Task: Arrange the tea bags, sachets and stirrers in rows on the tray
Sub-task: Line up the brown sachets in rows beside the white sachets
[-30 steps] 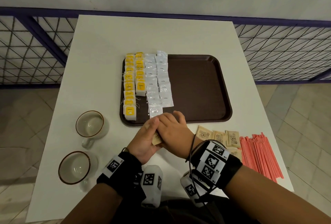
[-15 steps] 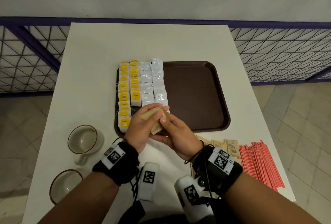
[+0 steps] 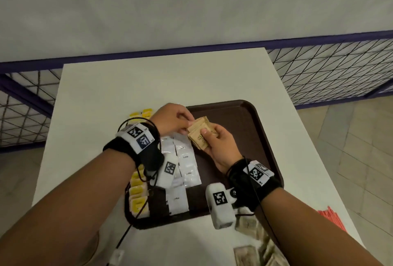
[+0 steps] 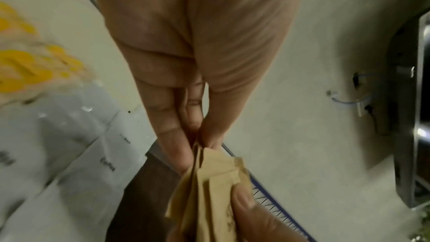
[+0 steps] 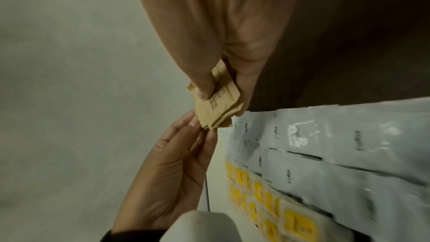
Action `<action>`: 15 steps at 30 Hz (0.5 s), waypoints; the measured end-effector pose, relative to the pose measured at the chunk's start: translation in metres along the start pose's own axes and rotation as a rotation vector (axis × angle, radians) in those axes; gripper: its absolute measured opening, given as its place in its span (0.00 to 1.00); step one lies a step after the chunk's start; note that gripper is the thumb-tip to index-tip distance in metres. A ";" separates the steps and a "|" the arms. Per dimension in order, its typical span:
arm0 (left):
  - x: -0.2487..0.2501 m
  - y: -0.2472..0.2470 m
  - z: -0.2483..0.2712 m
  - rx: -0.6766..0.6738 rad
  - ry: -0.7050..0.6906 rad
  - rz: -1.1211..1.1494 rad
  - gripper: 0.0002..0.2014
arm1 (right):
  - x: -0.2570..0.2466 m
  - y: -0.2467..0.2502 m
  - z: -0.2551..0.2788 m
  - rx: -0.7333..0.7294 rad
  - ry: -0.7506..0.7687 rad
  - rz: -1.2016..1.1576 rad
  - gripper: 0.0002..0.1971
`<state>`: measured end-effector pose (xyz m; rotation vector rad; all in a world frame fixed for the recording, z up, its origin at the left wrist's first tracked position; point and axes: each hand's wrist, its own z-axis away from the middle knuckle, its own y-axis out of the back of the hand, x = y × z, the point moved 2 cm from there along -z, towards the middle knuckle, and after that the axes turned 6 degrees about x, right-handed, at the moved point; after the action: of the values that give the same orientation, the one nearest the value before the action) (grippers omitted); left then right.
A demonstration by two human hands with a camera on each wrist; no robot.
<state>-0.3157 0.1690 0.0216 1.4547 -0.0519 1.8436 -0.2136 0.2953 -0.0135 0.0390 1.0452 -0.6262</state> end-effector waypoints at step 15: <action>0.008 0.002 -0.110 -0.027 -0.083 -0.582 0.12 | -0.007 0.003 -0.104 0.322 0.294 0.604 0.10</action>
<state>-0.4065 0.2229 -0.0089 1.3466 0.2780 1.3040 -0.2969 0.3345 -0.0619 0.7205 1.1325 -0.2304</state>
